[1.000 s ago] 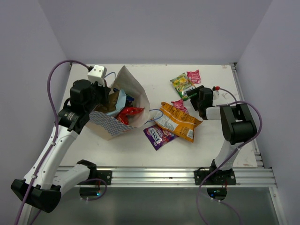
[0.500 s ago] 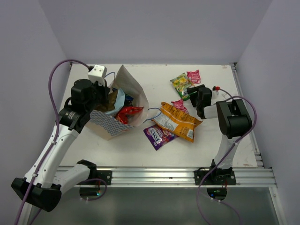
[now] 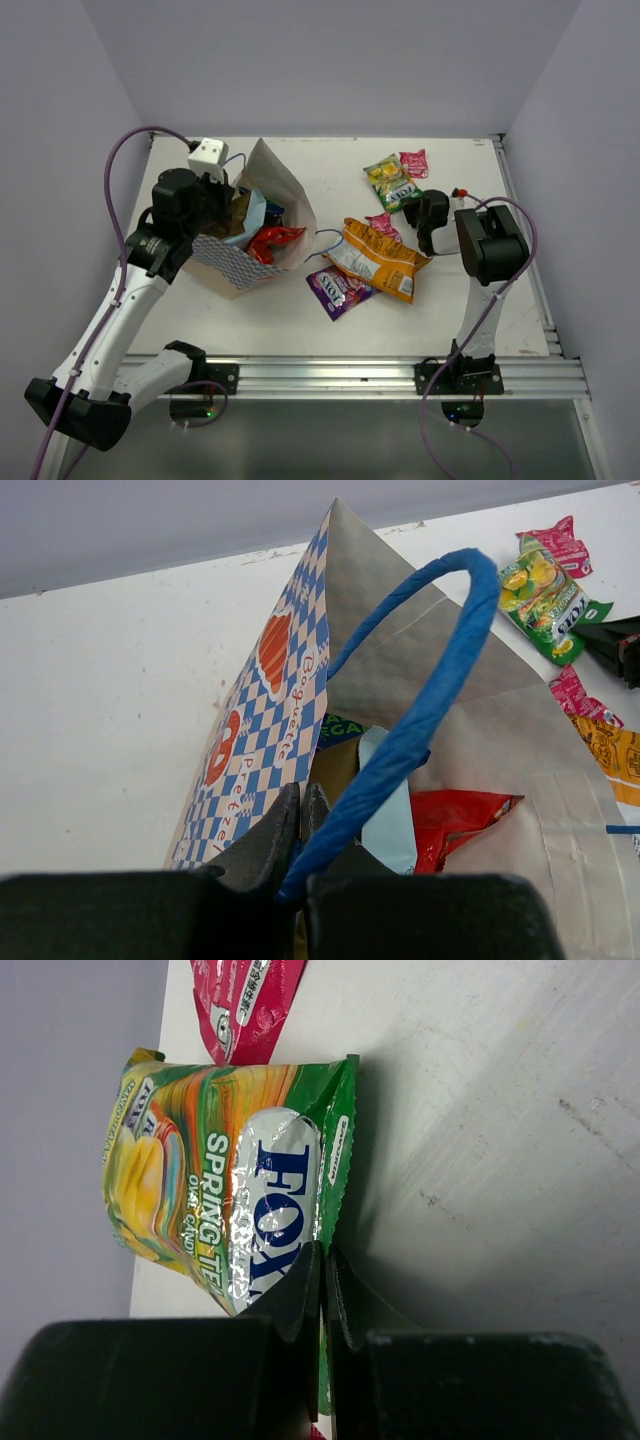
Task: Place the snacks into the paper bag
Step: Pick up the snack from the center of the board.
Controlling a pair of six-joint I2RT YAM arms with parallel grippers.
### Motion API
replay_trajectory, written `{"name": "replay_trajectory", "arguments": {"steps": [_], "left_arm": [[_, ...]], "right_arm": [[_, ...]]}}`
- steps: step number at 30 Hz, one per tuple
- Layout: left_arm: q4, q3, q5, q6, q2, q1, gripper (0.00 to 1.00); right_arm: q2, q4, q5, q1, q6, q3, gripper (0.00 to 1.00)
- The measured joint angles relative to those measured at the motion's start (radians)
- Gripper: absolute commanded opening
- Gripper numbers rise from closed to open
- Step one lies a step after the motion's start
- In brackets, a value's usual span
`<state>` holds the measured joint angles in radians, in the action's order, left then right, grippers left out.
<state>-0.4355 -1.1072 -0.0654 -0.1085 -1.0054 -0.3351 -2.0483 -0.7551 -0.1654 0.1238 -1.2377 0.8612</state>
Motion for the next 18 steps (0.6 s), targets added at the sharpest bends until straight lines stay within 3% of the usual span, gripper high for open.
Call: {"name": "replay_trajectory", "arguments": {"steps": [10,18], "left_arm": [[0.000,0.000,-0.002,0.000,0.000,0.000,0.00],[0.000,0.000,-0.001,0.000,0.001,0.000,0.00]], "right_arm": [[0.056,-0.015,0.013,0.000,0.111,-0.040,0.00],[0.224,-0.008,0.084,0.000,0.282,-0.053,0.00]]}}
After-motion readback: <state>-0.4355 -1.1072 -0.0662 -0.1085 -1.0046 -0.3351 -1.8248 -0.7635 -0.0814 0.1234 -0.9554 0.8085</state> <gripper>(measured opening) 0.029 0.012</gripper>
